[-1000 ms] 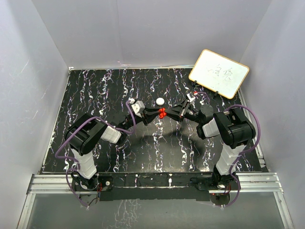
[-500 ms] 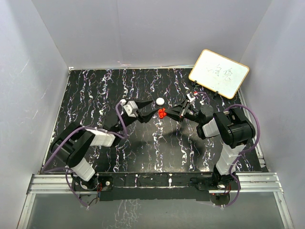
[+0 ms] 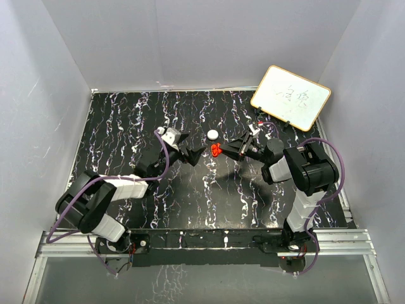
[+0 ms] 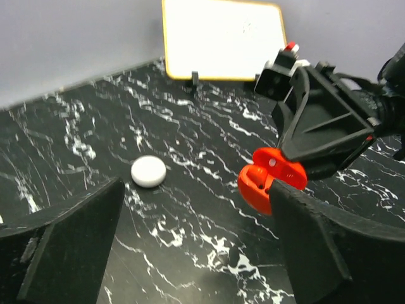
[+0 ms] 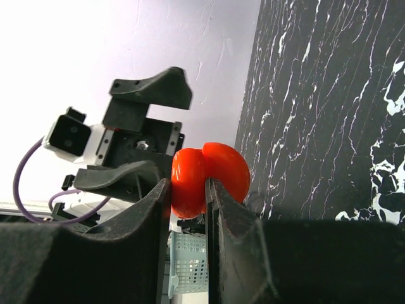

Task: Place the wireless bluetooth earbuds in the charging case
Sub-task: Place the earbud in the charging case.

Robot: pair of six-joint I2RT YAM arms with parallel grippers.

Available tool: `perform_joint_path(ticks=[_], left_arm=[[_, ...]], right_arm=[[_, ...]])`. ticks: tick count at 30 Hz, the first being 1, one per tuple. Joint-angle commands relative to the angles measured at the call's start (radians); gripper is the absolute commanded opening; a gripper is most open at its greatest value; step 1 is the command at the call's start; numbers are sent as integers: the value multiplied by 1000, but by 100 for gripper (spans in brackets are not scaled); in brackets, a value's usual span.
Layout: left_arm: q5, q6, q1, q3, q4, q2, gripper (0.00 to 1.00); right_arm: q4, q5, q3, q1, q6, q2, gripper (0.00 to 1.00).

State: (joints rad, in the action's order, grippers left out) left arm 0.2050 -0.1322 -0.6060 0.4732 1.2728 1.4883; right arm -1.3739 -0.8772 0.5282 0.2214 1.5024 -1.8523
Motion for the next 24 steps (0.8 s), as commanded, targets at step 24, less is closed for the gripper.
perform_joint_path(ticks=[24], left_arm=[[-153,278,-165,103,21,227,99]], right_arm=[[-23,52,114,5,10,-9,0]])
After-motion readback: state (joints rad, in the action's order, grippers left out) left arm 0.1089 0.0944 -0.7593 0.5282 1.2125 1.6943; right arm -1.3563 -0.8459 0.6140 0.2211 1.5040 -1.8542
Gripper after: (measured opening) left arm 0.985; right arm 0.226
